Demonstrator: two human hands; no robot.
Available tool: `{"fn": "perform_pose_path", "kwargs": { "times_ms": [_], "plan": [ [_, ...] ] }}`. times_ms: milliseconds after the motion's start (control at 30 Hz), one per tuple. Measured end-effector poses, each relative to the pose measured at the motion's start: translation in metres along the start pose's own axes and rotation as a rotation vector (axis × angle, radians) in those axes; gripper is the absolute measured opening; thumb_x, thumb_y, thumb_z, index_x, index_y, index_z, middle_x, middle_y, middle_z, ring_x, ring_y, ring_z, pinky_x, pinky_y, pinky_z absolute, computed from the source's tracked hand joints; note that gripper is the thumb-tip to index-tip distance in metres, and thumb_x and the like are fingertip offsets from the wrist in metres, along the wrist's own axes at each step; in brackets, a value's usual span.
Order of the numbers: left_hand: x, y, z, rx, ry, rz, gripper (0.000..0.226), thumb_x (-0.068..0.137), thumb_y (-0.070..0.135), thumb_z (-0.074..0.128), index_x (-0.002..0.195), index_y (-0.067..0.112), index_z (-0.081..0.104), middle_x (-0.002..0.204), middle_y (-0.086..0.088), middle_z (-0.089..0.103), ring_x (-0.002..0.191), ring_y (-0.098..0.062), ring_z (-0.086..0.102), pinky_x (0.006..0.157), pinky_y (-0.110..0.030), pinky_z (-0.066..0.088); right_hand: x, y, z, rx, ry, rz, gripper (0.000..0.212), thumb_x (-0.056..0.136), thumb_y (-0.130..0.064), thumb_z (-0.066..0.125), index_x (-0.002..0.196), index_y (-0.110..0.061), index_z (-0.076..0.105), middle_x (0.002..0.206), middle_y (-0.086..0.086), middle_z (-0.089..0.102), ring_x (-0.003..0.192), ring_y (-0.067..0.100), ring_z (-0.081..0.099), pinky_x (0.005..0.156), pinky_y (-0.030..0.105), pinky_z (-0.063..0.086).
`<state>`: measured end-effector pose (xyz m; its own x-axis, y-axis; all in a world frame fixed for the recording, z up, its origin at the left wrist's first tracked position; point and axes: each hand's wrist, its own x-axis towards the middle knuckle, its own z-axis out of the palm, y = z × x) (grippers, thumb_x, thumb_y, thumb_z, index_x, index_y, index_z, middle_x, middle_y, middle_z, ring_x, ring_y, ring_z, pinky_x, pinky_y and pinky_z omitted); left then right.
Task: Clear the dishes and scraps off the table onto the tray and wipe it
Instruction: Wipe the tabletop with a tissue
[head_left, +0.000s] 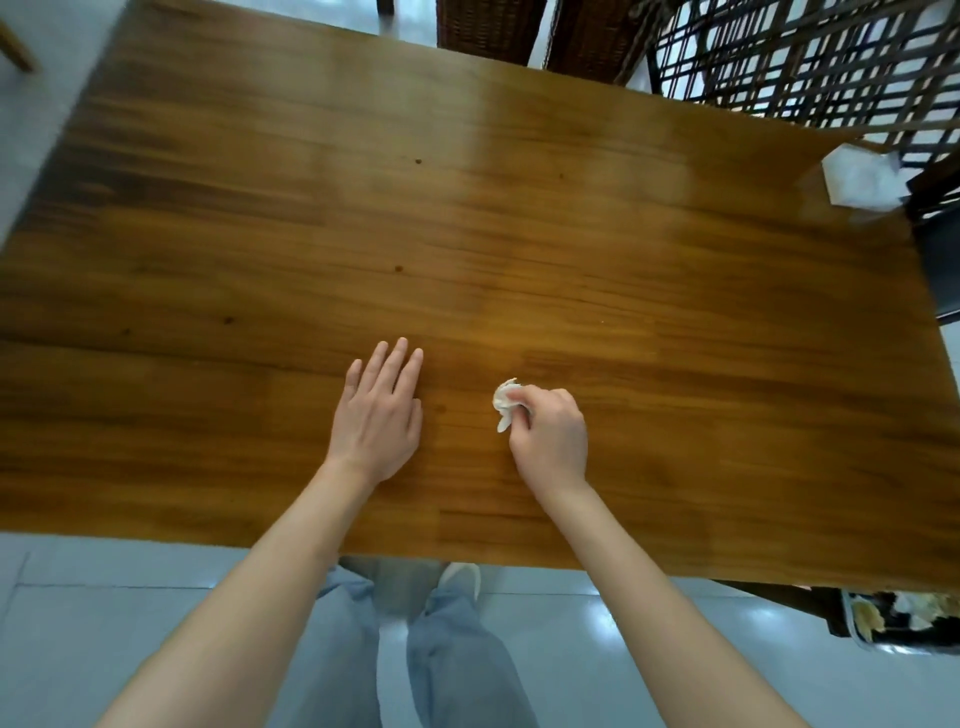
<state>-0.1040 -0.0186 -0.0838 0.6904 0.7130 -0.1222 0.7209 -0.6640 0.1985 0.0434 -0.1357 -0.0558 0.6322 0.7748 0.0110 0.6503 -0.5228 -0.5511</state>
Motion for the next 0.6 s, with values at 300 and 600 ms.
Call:
{"fn": "perform_pose_path", "kwargs": {
  "times_ms": [300,600],
  "plan": [
    [0.013,-0.084,-0.004,-0.007,-0.029,0.037,0.057,0.096,0.035,0.033,0.148,0.018,0.02,0.155,-0.006,0.018,0.144,-0.024,0.01,0.114,-0.038,0.008,0.024,-0.052,0.062,-0.004,-0.01,0.238,0.026,0.089,-0.007,0.056,0.113,-0.008,0.066,0.102,0.008,0.065,0.099,0.023,0.056,0.075,0.024,0.041],
    [0.015,-0.089,0.003,-0.067,-0.027,0.077,0.056,0.096,0.035,0.032,0.148,0.016,0.021,0.155,-0.007,0.018,0.144,-0.025,0.009,0.112,-0.036,0.008,-0.032,-0.071,0.069,-0.086,0.027,0.134,0.016,0.081,0.003,0.064,0.092,-0.004,0.073,0.079,0.01,0.064,0.078,0.024,0.056,0.061,0.022,0.038]
  ]
}}
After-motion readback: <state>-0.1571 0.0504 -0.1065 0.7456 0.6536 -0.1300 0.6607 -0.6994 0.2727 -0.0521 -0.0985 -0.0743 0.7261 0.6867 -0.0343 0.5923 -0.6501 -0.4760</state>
